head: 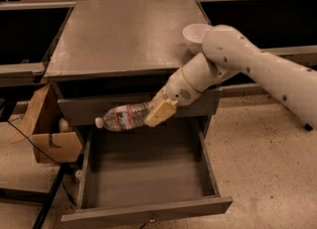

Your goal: Place water bottle into middle drawer

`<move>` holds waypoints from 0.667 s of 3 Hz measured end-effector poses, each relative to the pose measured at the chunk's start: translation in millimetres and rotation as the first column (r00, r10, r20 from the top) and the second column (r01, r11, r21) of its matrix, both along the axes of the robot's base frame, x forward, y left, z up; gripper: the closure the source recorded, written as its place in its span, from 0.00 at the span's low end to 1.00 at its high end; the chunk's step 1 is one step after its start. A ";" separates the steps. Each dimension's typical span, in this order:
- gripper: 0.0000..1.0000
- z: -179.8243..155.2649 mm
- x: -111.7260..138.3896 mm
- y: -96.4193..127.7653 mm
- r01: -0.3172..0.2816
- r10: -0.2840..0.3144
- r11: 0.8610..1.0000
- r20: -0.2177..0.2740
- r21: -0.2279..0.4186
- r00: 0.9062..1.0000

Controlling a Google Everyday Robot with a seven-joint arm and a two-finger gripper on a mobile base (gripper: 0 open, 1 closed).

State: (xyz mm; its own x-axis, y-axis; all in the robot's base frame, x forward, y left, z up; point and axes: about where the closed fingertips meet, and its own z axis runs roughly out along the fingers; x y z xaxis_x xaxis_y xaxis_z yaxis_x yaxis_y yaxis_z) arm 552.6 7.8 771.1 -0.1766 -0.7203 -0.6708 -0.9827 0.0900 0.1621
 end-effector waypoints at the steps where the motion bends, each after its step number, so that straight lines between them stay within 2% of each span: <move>1: 1.00 -70.7 -21.0 -19.4 0.085 -0.096 0.994 -0.153 -0.075 0.984; 2: 1.00 -152.5 -38.5 -26.1 0.203 -0.248 0.962 -0.274 -0.182 0.929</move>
Offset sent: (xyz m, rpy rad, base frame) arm -0.0522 -0.0390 -0.2429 -0.2470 0.4302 -0.4014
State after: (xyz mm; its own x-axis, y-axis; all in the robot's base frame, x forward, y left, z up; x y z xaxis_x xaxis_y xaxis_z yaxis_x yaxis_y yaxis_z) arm 514.2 -18.3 618.6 -0.5179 -0.7250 -0.4541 -0.8445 0.3487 0.4064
